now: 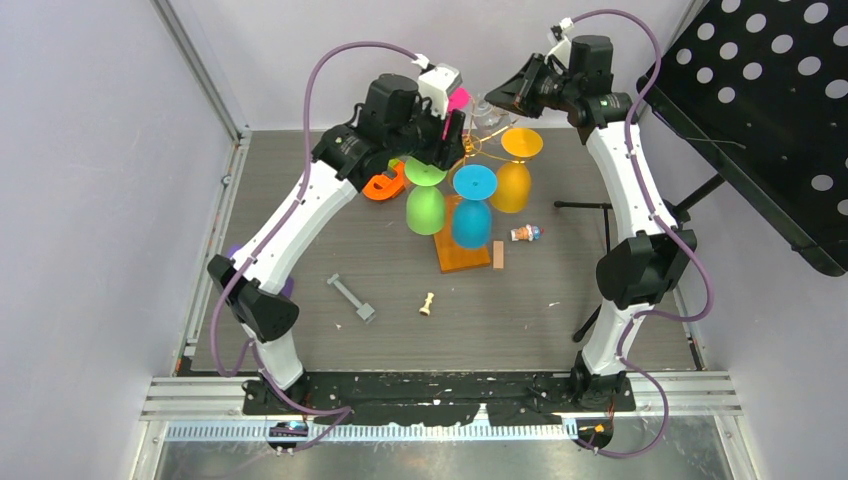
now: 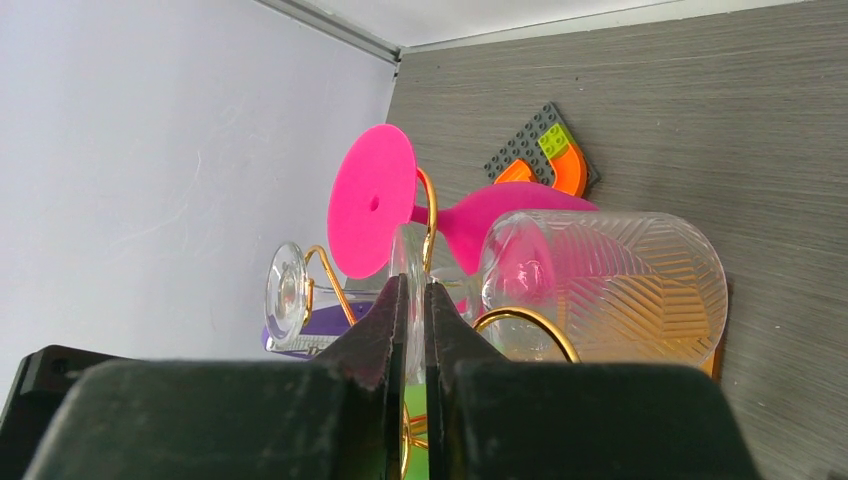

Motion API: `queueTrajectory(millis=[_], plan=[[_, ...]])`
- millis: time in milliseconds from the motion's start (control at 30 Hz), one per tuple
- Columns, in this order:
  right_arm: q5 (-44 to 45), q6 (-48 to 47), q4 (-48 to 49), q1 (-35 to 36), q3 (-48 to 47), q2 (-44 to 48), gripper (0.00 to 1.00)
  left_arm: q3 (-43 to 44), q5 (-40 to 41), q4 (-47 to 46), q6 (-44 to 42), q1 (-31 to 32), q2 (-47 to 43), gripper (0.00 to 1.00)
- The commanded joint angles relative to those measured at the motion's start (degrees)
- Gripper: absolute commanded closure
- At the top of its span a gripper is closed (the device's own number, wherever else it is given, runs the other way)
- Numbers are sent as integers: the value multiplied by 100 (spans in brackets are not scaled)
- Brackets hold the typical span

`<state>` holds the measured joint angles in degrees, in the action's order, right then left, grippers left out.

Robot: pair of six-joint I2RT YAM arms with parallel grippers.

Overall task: Place the wine glass upside down on the wine glass rack
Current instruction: Turn the wine glass upside down at the wine rack.

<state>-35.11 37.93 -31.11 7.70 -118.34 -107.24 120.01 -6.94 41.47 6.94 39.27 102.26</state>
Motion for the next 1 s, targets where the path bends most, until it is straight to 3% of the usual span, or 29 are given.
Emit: queueTrajectory(millis=[0,700,967], plan=[[33,193,593,-17,-86,325,95,-31,111,-509,-105,11,-296,39],[84,113,572,-21,-153,280,94,-710,44,-1789,-669,31,-603,24],[24,183,579,-27,-142,303,94,-618,166,-1705,-887,33,-422,24]])
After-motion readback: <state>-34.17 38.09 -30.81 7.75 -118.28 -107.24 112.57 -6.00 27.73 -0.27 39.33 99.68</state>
